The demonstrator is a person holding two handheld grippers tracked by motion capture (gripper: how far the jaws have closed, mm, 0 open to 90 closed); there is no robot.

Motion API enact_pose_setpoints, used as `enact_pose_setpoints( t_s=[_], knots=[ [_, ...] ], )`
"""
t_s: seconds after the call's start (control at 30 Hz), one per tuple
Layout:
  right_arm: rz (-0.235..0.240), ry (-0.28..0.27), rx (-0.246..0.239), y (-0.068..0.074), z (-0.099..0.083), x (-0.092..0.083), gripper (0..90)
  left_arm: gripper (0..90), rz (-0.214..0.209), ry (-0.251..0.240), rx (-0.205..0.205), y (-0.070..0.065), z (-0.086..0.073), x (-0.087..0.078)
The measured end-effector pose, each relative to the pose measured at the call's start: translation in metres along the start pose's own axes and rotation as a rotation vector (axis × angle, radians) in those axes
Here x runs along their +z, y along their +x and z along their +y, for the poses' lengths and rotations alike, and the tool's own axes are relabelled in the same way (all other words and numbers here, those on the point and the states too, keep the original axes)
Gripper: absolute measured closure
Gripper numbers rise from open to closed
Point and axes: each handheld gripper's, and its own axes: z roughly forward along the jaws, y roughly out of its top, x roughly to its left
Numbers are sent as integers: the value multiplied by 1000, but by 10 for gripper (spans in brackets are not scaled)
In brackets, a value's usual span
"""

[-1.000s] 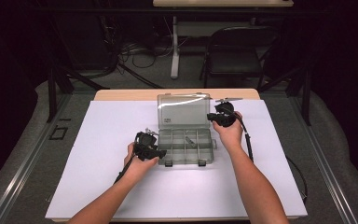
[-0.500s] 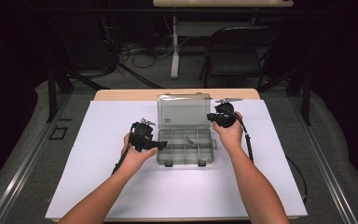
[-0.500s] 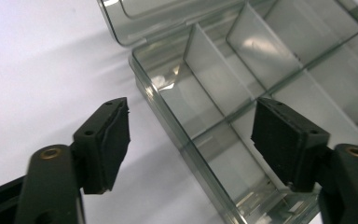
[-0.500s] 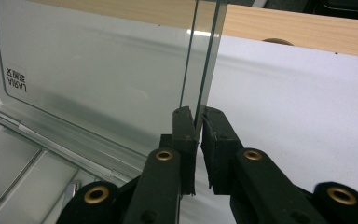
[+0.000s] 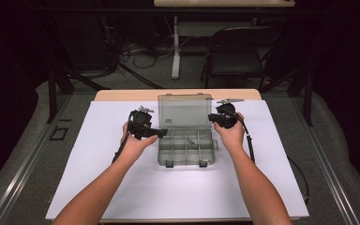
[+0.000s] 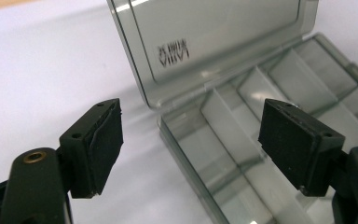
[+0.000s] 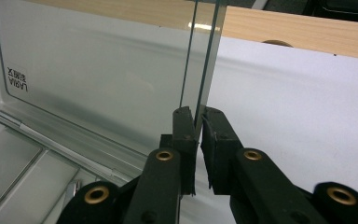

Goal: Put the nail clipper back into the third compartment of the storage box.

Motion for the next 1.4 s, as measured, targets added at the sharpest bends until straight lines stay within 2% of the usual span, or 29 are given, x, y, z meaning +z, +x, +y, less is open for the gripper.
enact_pose_setpoints(
  t_s=[0.13, 0.4, 0.6, 0.77, 0.93, 1.13, 1.2, 1.3, 1.4],
  knots=[
    [0, -3, 0, 0, 0, -1, 843, 217, 32, -22, 5, 4, 15, -4],
    [3, -12, 0, 0, -3, -1, 843, 217, 49, -46, -22, 11, 39, -6],
    [-6, -11, -5, 0, -3, -2, 843, 222, 50, -66, -20, 13, 53, -4],
    [-1, -20, -6, 1, -3, -2, 843, 266, 49, -80, -39, 15, 61, -1],
    [-6, -24, -12, 1, -3, -3, 844, 334, 73, -88, -40, 17, 66, 7],
    [-2, -30, -13, 1, -4, -3, 844, 440, 85, -90, -65, 20, 67, 17],
    [-2, -33, -14, 1, -5, -3, 844, 472, 69, -93, -90, 21, 66, 21],
    [-5, -34, -10, 1, -5, -3, 844, 510, 69, -98, -117, 24, 66, 24],
    [-5, -37, -11, 1, -6, -3, 844, 538, 81, -103, -124, 25, 66, 25]
  ],
)
